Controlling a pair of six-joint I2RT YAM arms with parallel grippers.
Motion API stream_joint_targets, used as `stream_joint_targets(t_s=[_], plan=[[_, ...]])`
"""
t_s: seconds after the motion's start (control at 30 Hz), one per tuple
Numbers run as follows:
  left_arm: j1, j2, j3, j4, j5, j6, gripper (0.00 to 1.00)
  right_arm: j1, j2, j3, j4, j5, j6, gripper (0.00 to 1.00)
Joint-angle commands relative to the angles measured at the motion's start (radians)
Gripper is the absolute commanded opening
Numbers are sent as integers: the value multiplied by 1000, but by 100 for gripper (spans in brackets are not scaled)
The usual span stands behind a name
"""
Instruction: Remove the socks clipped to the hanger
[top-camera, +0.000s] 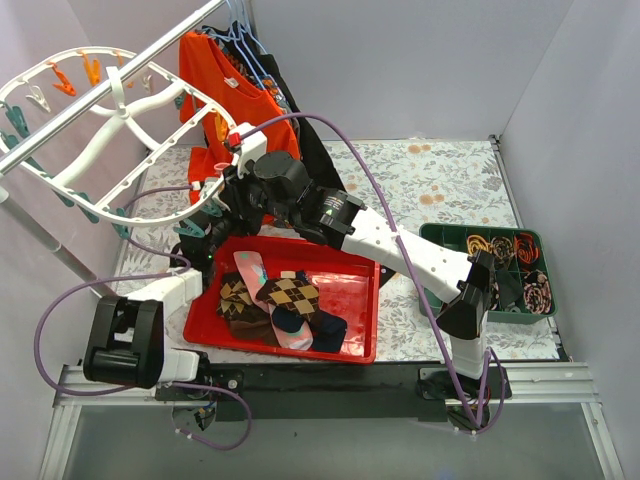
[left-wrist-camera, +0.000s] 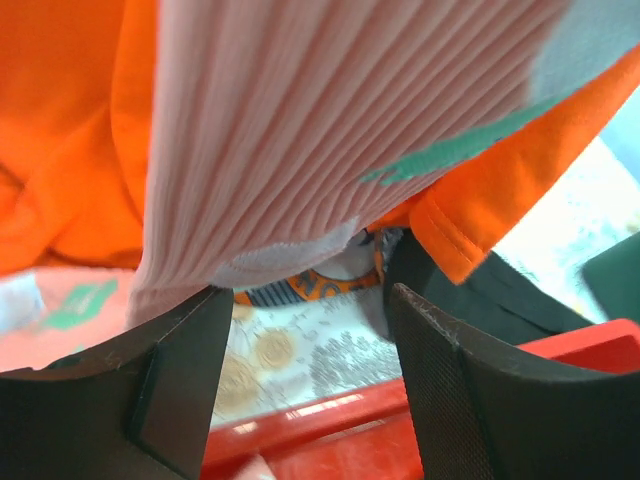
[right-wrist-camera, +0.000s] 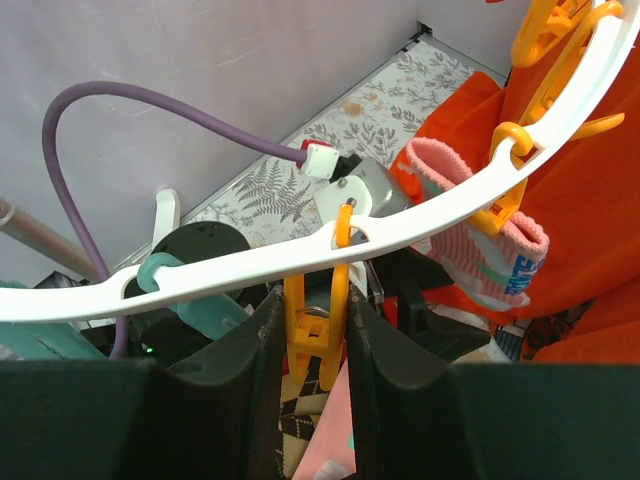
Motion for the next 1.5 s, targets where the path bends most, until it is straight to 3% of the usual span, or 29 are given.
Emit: stream_joint_targets(t_s=[0.0,0.17,0.33,0.57,0.8,0.97,1.07,1.2,1.23,1.27,1.37,1.47], plan=[[38,23,54,97,59,128,61,4,-49,-9,24,-8,-17,1],[49,93,83,166,146,156,60,4,-52,-13,23,-7,-24,1],[47,117,77,254,251,84,53,3,-47,-7,23,-8,-27,1],[49,72,59,268,289,-66,20,3,-52,-9,23,-8,-19,1],[45,14,33,246,398,-264,0,3,-52,-5,23,-17,3,3],[45,-69,10,176,419,-254,0,3,-58,-10,21,-17,6,5],[45,-112,30,38,308,-182,0,3,-60,-12,21,-16,6,5],[45,-118,62,-94,147,-200,48,3,-56,-12,21,-13,1,6],[45,-121,56,-103,119,-206,64,1,-55,-13,20,-14,1,5],[45,-123,42,-76,91,-218,73,3,-55,-13,21,-13,0,5],[52,-117,13,-33,61,-199,75,3,-56,-15,20,-14,-5,6],[70,-62,25,16,137,-107,76,3,-61,-21,20,-13,-10,6]])
